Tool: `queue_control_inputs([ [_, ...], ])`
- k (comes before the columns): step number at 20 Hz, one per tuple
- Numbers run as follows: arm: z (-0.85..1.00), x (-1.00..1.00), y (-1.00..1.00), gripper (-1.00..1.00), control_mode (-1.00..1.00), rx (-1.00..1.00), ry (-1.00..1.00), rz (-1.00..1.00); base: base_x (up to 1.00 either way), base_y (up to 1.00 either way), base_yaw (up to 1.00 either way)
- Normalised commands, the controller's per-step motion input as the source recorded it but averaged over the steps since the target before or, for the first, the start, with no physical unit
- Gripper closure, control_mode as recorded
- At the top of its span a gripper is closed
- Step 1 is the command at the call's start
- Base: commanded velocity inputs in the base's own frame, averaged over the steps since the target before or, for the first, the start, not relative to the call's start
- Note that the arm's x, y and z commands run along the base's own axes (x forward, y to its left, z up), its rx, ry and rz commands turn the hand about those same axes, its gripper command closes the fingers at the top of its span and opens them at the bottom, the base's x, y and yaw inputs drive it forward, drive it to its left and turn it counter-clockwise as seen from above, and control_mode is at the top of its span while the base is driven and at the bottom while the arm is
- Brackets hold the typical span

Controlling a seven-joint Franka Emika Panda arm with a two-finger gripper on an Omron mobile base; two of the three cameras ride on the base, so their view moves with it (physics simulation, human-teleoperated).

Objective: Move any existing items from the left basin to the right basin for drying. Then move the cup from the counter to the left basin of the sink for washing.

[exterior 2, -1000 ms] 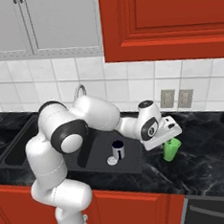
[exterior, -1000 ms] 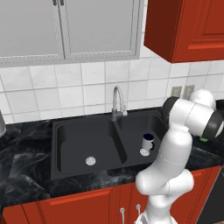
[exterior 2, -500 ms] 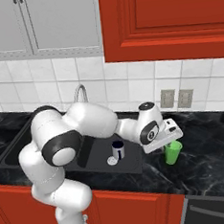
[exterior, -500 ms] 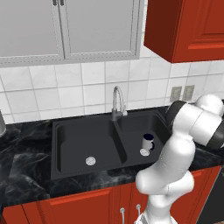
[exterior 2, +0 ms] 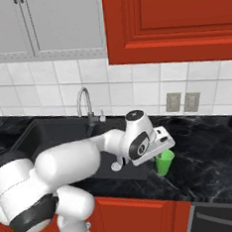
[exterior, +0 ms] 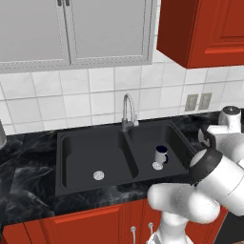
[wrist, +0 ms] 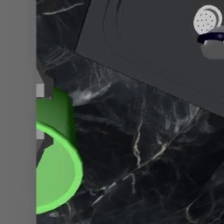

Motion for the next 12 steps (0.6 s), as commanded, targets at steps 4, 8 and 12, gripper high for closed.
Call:
queue_control_inputs([
  [4, 0.49, -0.26, 0.97, 1.00, -1.00, 0.00, 0.00, 0.18, 0.00, 0.00, 0.00],
  [8, 0.49, -0.11, 1.00, 1.00, -1.00, 0.01, 0.00, 0.23, 0.00, 0.00, 0.00],
  [12, 0.44, -0.01, 1.00, 1.00, -1.00, 0.00, 0.00, 0.27, 0.00, 0.00, 0.00],
])
